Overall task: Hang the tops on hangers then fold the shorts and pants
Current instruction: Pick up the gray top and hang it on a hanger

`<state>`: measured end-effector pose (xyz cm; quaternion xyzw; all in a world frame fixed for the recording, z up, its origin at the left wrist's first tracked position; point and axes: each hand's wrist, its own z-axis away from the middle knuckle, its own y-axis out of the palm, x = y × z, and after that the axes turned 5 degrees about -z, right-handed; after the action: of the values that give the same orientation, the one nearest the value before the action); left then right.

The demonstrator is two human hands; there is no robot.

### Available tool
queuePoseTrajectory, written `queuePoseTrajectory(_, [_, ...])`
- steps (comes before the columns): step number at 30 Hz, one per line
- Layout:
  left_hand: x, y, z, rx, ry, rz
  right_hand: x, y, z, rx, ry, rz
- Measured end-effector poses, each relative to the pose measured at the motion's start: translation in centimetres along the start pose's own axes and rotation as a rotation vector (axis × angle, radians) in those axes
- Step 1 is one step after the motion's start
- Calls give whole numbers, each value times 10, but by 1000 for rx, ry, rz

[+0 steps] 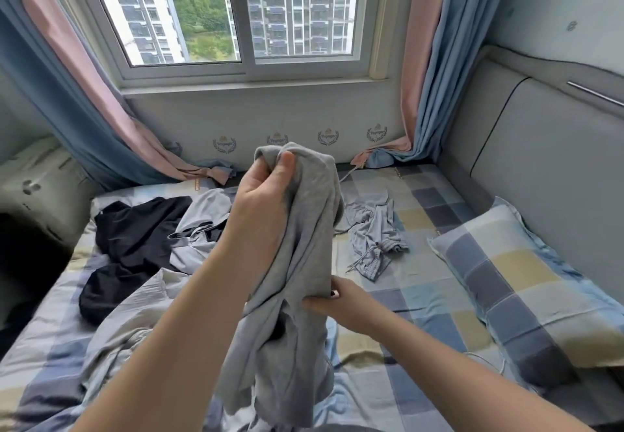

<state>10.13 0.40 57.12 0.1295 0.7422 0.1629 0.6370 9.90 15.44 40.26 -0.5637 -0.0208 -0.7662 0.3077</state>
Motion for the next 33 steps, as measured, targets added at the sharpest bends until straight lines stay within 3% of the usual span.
queuePoseTrajectory(4, [-6, -9, -5, -53, 36, -15, -15, 6, -9, -83, 4, 54])
queuePoseTrajectory(7, [-2, -28, -9, -97, 13, -246, -17, -13, -11, -187, 52, 10])
queuePoseTrajectory(9, [4, -39, -9, -33, -40, -419, -14, -28, -10, -282, 107, -103])
queuePoseTrajectory(14, [31, -41, 4, 112, -231, -559, 2, -55, -7, -405, 180, -468])
queuePoseTrajectory(21, [84, -40, 22, 291, -556, -870, 41, -70, 6, -481, 73, -661])
queuePoseTrajectory(24, [109, -41, 31, 297, -599, -969, 59, -71, 13, -498, -8, -766])
queuePoseTrajectory(33, [130, -68, 20, -130, -455, -640, 83, -73, 32, -445, -200, -886])
